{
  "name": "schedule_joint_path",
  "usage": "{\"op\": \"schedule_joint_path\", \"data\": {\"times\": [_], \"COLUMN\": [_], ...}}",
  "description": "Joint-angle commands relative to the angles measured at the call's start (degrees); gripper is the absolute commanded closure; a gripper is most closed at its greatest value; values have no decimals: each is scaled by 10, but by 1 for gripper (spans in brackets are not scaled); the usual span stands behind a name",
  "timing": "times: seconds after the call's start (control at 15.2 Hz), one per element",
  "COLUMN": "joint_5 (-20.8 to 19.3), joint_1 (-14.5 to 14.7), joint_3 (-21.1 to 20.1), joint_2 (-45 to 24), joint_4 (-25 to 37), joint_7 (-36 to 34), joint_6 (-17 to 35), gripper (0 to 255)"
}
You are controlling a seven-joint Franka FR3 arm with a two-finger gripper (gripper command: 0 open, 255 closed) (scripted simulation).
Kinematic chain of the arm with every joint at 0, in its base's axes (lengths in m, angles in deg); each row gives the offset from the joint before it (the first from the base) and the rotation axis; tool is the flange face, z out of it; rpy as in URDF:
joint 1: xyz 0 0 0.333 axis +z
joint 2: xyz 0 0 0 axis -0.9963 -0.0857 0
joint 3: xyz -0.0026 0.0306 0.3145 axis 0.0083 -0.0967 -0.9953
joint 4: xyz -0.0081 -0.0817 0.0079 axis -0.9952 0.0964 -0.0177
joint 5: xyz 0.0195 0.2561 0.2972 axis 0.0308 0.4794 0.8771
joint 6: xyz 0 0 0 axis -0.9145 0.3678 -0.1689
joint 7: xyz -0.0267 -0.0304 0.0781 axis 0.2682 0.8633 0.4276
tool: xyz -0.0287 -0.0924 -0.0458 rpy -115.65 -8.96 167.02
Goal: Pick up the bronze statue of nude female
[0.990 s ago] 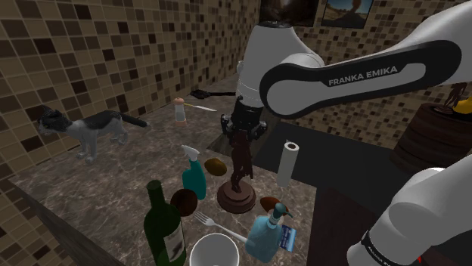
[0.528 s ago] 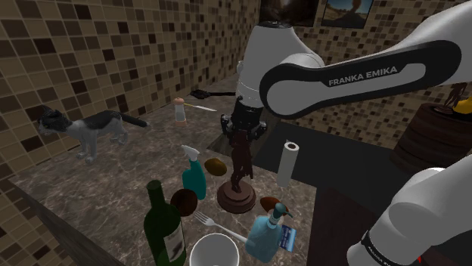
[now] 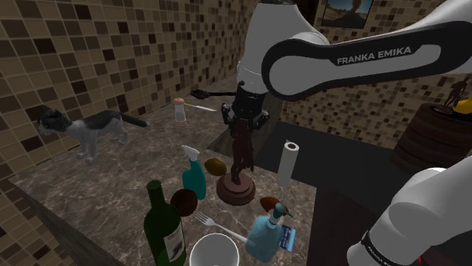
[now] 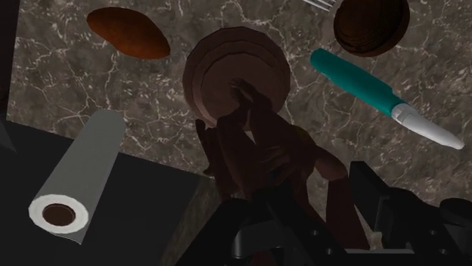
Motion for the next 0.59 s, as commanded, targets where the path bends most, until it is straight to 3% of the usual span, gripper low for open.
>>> {"op": "schedule_joint_path", "data": {"times": [0.0, 0.53], "joint_5": [-1, -3], "joint_1": [-1, -3], "joint_3": [2, 8], "joint_2": [1, 2], "joint_4": [15, 61], "joint_7": [1, 4], "joint_6": [-14, -61], "gripper": [255, 255]}}
